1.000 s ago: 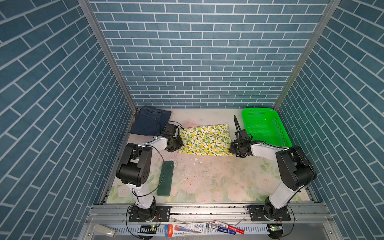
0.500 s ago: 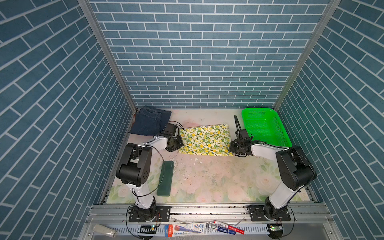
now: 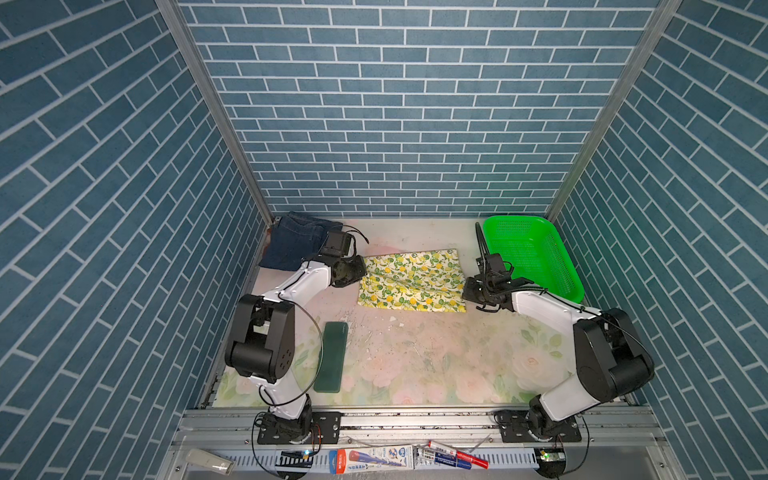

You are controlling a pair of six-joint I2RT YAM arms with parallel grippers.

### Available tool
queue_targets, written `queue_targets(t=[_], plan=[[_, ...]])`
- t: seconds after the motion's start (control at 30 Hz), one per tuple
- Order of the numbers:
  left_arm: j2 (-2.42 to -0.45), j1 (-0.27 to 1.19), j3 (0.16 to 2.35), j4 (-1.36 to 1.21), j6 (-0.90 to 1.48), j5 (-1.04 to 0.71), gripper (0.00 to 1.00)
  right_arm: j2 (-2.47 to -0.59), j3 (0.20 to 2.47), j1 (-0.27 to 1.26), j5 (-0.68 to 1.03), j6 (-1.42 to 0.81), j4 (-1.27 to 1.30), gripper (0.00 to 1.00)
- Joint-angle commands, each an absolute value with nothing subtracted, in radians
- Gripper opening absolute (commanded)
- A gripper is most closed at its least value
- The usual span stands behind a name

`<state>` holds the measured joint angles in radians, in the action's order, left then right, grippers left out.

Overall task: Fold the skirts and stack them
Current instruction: 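Square the folded skirt by pulling its edges with both grippers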

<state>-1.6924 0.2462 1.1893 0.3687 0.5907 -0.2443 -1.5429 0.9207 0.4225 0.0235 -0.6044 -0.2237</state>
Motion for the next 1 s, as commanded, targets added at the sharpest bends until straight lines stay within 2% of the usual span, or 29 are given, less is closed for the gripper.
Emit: queue_targets(t=[0.0,0.37,0.73,0.97], plan=[[-1.658,0.236,1.195,0.415,0.571,-0.222,0.00,-1.489,0.957,0.422,-0.002,-0.589,-0.281,0.00],[-1.629,0.225,1.075,0.365,0.580,-0.225,0.00,-1.430,0.862,0.468,0.004,-0.642,-0.286,0.00],[-1.703,0.222,0.970,0.270,0.601,-0.243,0.00,-1.564,0.756,0.483,-0.007,-0.640,-0.192,0.00],[-1.729,0.222,0.976,0.277,0.596,-0.231,0.00,-1.600,0.772,0.484,-0.004,-0.623,-0.196,0.00]])
